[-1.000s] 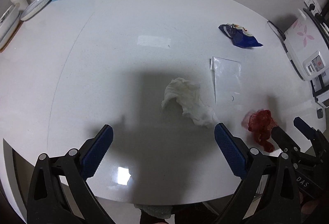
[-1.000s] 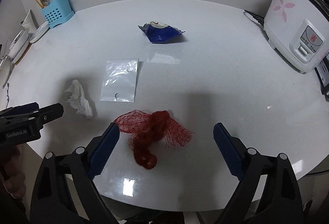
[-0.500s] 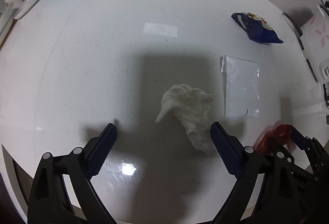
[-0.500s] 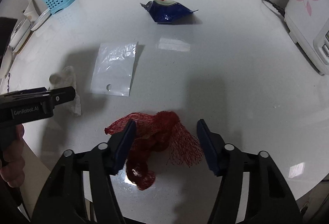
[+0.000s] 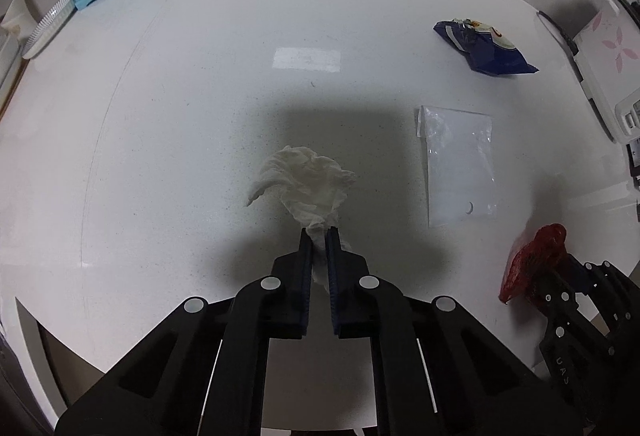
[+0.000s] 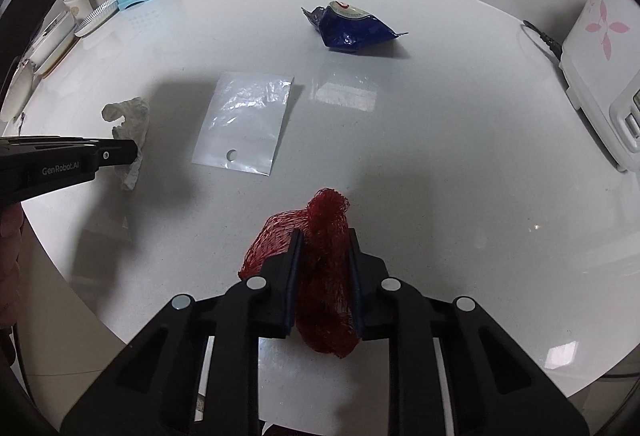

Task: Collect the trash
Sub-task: 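Grasp the white tissue with the left tool while the right tool grasps the red mesh bag, then carry the tissue and red mesh bag down over the wastebasket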

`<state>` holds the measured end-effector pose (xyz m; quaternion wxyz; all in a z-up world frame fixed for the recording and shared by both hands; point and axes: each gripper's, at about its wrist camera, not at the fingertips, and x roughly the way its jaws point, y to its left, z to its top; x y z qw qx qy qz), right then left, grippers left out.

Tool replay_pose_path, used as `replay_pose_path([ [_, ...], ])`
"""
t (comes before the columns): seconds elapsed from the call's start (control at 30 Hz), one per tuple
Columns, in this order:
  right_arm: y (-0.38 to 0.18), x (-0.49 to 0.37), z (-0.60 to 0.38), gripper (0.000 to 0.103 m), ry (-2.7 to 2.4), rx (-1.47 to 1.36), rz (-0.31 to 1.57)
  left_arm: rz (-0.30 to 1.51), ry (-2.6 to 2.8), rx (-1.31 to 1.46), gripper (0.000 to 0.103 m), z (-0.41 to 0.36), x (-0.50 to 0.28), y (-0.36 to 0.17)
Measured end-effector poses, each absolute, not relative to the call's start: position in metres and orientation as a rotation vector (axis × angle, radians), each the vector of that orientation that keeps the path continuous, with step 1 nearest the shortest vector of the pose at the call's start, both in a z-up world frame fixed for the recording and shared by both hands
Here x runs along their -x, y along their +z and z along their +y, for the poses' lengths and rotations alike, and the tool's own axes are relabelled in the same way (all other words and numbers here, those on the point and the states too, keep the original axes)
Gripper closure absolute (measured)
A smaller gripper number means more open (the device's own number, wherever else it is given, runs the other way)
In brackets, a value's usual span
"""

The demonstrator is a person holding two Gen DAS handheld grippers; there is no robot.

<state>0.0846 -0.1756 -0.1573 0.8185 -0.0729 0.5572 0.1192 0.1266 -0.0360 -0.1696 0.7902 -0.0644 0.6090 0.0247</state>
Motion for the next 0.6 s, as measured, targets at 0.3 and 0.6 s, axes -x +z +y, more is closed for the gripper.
replay_pose_path([
  [0.3, -0.150, -0.083, -0.182, 0.085, 0.241, 0.147, 1.172, 1.267, 0.033, 0.186, 0.098, -0.014, -0.115, -0.158],
  [0.6, -0.133, -0.076, -0.180, 0.086, 0.245, 0.144, 1.141, 1.245, 0.015, 0.223, 0.098, -0.001, -0.081, -0.150],
])
